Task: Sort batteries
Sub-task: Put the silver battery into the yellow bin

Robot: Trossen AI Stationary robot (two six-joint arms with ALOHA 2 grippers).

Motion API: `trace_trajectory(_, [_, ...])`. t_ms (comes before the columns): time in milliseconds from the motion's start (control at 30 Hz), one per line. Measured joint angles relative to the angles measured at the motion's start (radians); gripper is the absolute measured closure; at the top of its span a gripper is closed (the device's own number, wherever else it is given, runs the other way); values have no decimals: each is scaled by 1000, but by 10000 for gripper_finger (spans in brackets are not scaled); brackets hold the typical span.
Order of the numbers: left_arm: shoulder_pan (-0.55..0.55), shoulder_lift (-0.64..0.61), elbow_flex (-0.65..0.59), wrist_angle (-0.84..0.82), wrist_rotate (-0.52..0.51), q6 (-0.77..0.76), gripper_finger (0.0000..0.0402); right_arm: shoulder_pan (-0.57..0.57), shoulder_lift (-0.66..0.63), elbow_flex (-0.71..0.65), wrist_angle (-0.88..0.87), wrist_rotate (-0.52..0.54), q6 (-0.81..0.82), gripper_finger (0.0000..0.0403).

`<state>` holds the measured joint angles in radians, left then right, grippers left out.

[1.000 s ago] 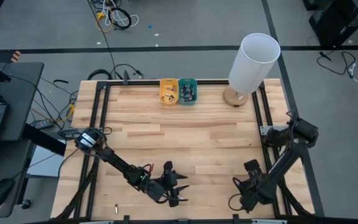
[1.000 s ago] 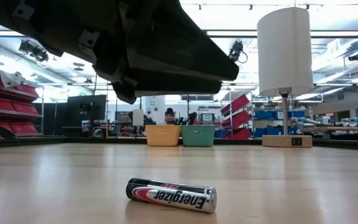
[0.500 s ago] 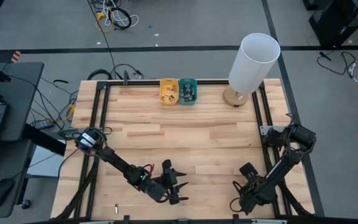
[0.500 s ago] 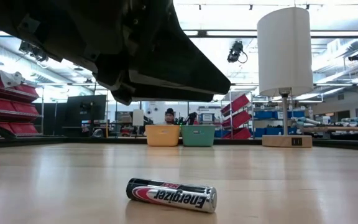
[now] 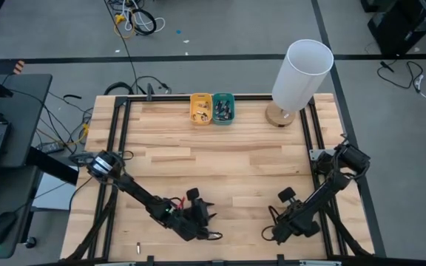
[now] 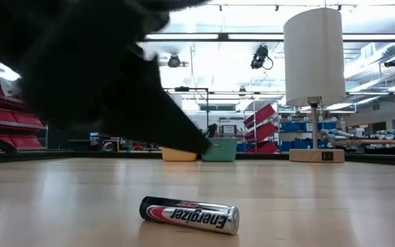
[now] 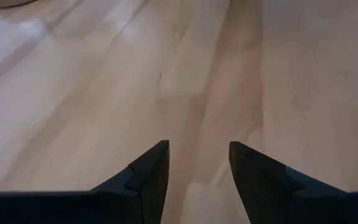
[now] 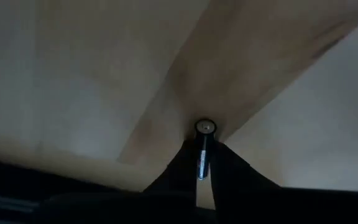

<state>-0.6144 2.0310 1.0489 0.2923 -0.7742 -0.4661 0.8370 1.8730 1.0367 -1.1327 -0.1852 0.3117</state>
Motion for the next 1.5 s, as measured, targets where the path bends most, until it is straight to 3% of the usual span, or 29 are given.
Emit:
trace_trajectory(100, [-2, -72, 0, -164, 8, 3, 218, -22, 0, 36, -31, 52, -17, 388])
trace_trajectory(233, [-1, -177, 0, -350, 67, -118, 218, -81, -26, 83, -20, 143, -27, 388])
trace_trajectory(367, [-30, -234, 0, -363, 118, -143, 218, -196, -38, 125, 96, 248, -34, 378])
trace_trajectory(533, [-92, -253, 0, -380, 71, -142, 218, -372, -42, 176, 319, 330, -152, 380])
trace_trajectory(767, [-181, -255, 0, -334, 52, -190, 218, -670, -42, 253, 525, 294, -428, 378])
trace_trajectory(933, [-182, -256, -34, -427, -211, -270, 218, -899, -42, 266, 721, 312, -522, 379])
trace_trajectory(1000, [-154, -256, -68, -460, -256, -304, 218, -989, -39, 267, 846, 313, -518, 379])
trace_trajectory(1267, [1, -255, -139, -470, -163, -323, 218, -1274, -26, 268, 1118, 68, -431, 378])
trace_trajectory(1500, [100, -255, -138, -422, -76, -240, 218, -1358, -25, 268, 1277, 8, -384, 377])
